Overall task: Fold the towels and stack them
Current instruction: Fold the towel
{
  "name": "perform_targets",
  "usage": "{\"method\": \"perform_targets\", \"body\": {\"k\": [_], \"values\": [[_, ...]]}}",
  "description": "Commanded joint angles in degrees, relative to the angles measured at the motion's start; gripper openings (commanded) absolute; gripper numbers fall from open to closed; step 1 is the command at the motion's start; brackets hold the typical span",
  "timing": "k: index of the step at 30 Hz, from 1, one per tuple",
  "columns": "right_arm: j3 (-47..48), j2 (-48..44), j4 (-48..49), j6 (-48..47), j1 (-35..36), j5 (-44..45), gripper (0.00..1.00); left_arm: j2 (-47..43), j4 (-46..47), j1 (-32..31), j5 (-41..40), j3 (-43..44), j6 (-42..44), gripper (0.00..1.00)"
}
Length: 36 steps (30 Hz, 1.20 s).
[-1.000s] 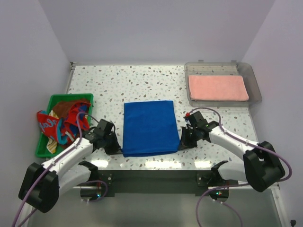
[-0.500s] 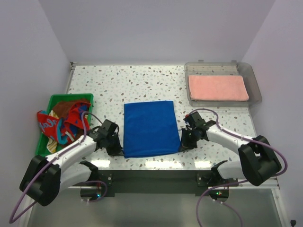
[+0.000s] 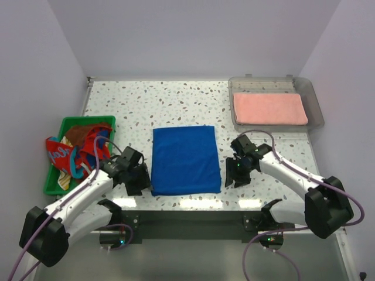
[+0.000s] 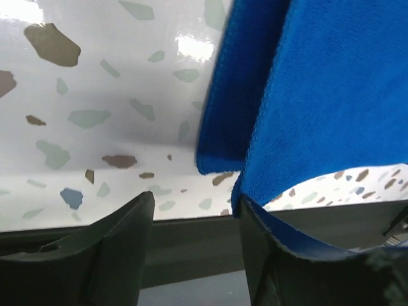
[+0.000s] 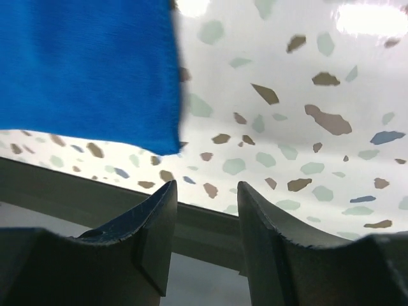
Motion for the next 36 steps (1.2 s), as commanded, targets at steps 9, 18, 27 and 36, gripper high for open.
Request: {"method": "perform_targets", "body": {"k": [9,18,27,36], "values": [[16.99,4.97,-2.52,-0.96,13.88,6.9,0.4,-8.02,-15.4,-0.53,-5.47,12.61,-1.65,0.61],[15.06,11.21,5.82,1.15,18.47,6.8,0.27,-3.9,-5.16,-0.62,-3.1,11.99,-1.12,0.46],[9.0,15.44,11.1,2.46,18.73,6.98,0.2,13.32,14.02,-6.86,-1.86,8.84,-1.64,0.26],[4.16,15.27,10.59,2.91,18.82,9.45,0.2,14.66,14.66,-8.09,-6.08,-2.06,-7.18,0.16]]}}
